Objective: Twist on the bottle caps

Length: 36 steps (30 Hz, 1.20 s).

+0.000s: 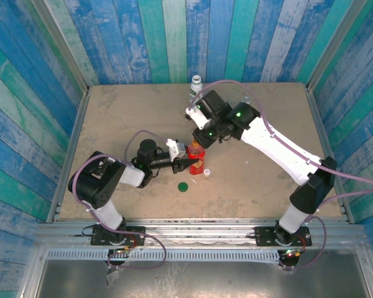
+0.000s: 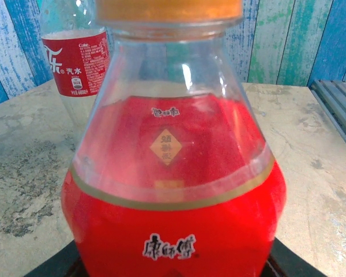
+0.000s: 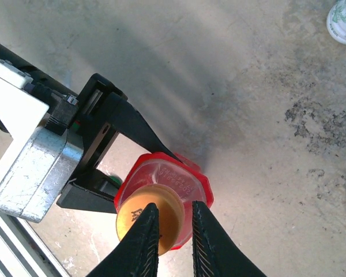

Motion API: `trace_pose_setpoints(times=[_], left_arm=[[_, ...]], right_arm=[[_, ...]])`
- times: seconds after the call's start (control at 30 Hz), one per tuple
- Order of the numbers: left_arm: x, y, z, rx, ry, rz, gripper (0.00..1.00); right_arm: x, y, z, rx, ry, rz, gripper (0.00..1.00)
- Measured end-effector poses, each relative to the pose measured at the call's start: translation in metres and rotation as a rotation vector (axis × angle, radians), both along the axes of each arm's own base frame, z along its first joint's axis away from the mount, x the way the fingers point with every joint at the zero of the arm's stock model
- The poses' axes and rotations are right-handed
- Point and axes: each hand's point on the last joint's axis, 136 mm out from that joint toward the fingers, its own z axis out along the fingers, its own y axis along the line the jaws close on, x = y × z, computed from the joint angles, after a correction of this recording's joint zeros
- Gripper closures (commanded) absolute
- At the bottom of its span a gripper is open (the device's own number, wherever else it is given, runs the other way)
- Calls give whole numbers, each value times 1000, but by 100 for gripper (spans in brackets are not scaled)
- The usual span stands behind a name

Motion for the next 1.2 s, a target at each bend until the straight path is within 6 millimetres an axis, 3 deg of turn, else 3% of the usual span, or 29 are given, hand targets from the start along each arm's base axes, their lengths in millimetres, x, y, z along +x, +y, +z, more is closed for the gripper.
trace_pose_setpoints(times=[0.53,0.63,0.8,1.2], left_arm=[[0,0,0,0,0,-1,51],[0,0,0,0,0,-1,51],[0,0,0,0,1,0,51],[-1,0,0,1,-3,-6,52]], right_arm=[[-6,1,-1,100,10,-23,85],[-7,1,-1,102,22,-22,73],[-5,4,-3,128,62,-17,71],[-4,2,-5,251,125,-37,84]])
